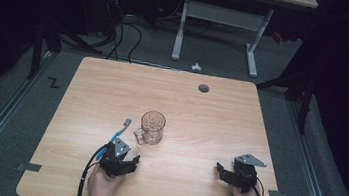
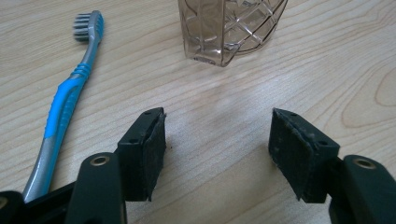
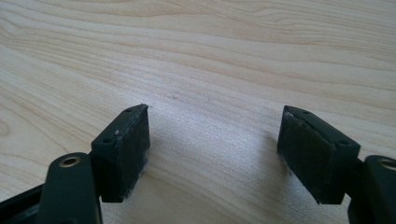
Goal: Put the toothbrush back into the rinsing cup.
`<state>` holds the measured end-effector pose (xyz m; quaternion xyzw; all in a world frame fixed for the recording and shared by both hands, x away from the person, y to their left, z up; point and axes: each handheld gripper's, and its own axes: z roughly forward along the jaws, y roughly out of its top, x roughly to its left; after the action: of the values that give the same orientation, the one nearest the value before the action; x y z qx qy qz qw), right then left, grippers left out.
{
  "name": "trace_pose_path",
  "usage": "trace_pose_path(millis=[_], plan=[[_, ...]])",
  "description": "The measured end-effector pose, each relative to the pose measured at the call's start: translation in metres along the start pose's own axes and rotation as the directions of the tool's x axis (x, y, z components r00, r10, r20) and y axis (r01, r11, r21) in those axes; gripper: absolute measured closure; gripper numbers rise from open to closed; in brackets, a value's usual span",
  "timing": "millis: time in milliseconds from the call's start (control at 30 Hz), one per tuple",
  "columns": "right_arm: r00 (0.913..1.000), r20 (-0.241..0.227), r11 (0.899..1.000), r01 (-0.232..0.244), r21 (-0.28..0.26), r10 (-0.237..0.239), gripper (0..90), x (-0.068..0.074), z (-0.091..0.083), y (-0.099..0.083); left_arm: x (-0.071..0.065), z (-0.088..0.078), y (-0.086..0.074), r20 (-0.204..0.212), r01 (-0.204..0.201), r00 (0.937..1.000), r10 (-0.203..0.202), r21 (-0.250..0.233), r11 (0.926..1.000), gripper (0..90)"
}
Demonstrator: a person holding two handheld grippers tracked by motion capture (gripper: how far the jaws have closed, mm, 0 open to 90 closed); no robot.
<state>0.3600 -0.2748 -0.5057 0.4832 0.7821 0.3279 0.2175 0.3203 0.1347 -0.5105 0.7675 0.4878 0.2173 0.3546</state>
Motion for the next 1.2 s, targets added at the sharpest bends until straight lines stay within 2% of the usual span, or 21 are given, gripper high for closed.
trace_pose_path(millis=[900, 1200], plan=[[1.0000, 0.001, 1.000, 0.000, 0.000, 0.000, 25.5, -0.0001, 0.0001, 0.0001, -0.0003, 0.0004, 0.0002, 0.019, -0.008, 0.9998, 0.008, 0.005, 1.0000, 31.8], [1.0000, 0.001, 1.000, 0.000, -0.001, 0.000, 25.5, 0.0000, 0.0001, 0.0001, 0.0014, 0.0008, 0.0005, 0.034, 0.010, 0.9994, -0.010, 0.001, 0.9999, 30.0]])
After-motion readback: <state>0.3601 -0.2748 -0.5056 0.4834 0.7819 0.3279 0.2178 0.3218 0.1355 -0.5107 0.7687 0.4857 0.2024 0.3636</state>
